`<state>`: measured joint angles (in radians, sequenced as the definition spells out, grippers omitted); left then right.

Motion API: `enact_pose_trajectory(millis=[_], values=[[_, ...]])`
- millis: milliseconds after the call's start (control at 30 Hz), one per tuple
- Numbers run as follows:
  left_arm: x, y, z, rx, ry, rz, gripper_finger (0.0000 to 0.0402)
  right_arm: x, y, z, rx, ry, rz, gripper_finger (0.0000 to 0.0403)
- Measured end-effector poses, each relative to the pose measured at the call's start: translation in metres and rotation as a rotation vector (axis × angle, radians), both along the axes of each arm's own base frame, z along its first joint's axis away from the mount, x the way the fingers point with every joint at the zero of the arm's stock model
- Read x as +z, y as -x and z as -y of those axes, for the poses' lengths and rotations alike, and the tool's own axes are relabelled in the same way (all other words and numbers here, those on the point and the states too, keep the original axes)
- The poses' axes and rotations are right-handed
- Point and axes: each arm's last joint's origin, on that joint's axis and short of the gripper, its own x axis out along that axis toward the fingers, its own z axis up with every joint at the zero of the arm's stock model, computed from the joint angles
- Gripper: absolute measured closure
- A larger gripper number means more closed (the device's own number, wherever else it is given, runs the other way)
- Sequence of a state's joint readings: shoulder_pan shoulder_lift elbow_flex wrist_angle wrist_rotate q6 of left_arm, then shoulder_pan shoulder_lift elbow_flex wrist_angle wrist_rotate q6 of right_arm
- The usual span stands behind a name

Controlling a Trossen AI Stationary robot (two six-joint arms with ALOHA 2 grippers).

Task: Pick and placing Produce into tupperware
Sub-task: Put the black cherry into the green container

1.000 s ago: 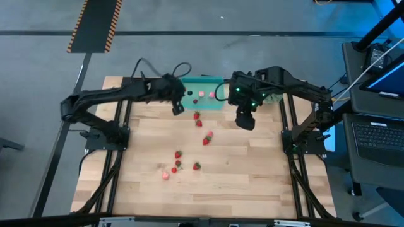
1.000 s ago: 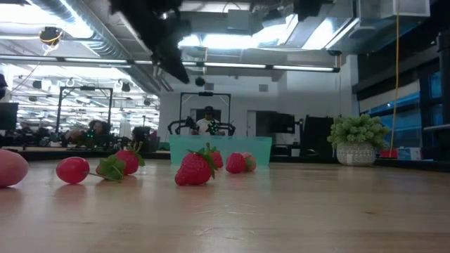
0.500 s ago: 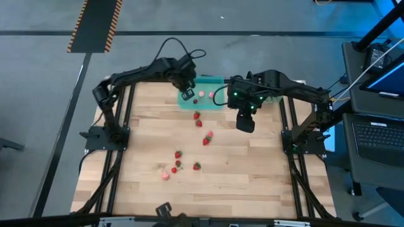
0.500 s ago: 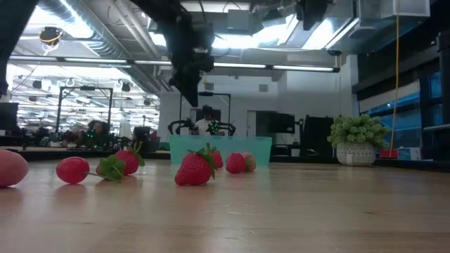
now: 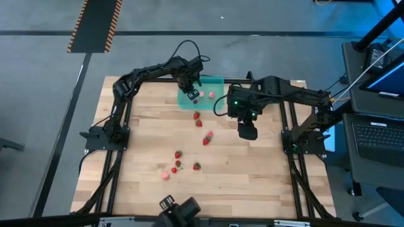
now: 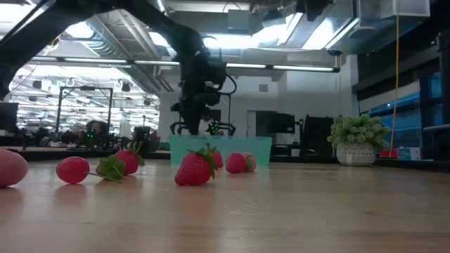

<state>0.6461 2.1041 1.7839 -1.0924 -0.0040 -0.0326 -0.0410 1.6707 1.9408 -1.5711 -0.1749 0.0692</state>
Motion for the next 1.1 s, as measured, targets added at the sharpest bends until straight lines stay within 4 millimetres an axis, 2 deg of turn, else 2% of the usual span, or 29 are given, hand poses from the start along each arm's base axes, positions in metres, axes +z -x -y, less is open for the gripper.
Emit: enact_pose_trajectory(millis=[367, 967, 1100], values=[[-0.016, 0.008, -0.018, 0.119, 0.035, -0.022, 0.0401, 0.000, 0.000, -0.007, 0.024, 0.000, 0.000, 0.0189], [-0.018, 0.007, -0.015, 0.134, 0.064, -0.025, 0.0402, 0.000, 0.000, -0.008, 0.026, 0.000, 0.000, 0.0189], [-0.023, 0.009, -0.014, 0.135, 0.090, -0.059, 0.0402, 0.000, 0.000, -0.008, 0.026, 0.000, 0.000, 0.0189]])
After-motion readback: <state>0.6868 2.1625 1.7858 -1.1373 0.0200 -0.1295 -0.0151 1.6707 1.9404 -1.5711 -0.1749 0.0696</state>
